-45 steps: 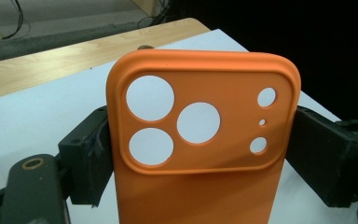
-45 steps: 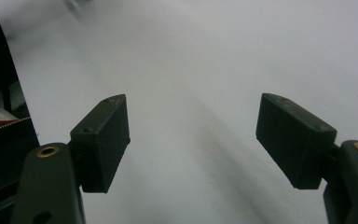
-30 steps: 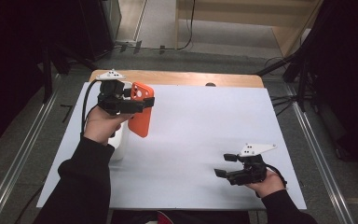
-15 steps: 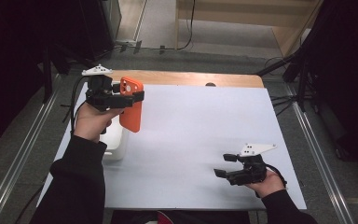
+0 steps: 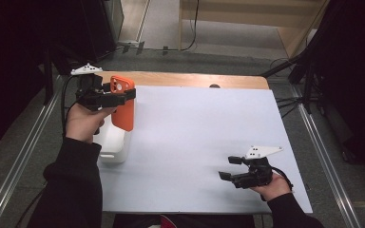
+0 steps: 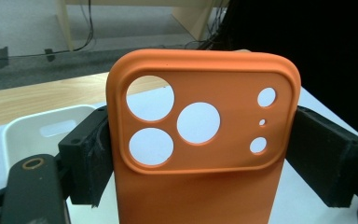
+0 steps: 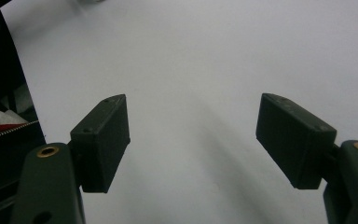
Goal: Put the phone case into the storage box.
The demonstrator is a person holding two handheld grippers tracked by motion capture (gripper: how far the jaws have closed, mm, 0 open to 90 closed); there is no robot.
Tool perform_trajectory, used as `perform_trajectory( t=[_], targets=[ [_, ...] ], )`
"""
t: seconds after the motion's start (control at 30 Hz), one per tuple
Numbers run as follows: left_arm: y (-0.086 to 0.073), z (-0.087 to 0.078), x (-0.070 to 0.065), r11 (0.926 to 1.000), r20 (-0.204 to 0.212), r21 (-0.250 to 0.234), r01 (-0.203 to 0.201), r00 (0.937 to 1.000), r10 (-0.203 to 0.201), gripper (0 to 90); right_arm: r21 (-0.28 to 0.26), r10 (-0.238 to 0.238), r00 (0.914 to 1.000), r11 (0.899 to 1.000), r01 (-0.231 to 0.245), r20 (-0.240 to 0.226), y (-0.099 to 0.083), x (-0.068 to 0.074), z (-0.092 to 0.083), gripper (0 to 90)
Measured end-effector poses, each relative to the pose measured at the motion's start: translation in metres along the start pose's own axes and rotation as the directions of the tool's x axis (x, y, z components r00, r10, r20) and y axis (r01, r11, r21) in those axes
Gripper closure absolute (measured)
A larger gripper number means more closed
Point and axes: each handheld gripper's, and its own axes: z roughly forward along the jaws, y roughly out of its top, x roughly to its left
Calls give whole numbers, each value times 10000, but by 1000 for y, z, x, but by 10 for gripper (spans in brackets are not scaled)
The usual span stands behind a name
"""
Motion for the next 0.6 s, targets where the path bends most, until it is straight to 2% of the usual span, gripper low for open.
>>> perform_trajectory(
  t=[0.23, 0.4, 0.6],
  targets=[
    [-1, -3, 9, 9998, -233, -58, 167, 9996, -168, 162, -25, -46, 10000, 10000, 46, -4, 0, 0, 0, 247],
    [-1, -4, 16, 9994, -639, -231, 270, 9976, -284, 162, -39, -37, 10000, 10000, 37, -14, 0, 0, 0, 247],
    [1, 2, 22, 9996, -1071, -209, 182, 9940, -203, 162, -65, -82, 10000, 9999, 82, -55, 2, 2, 1, 247]
  ],
)
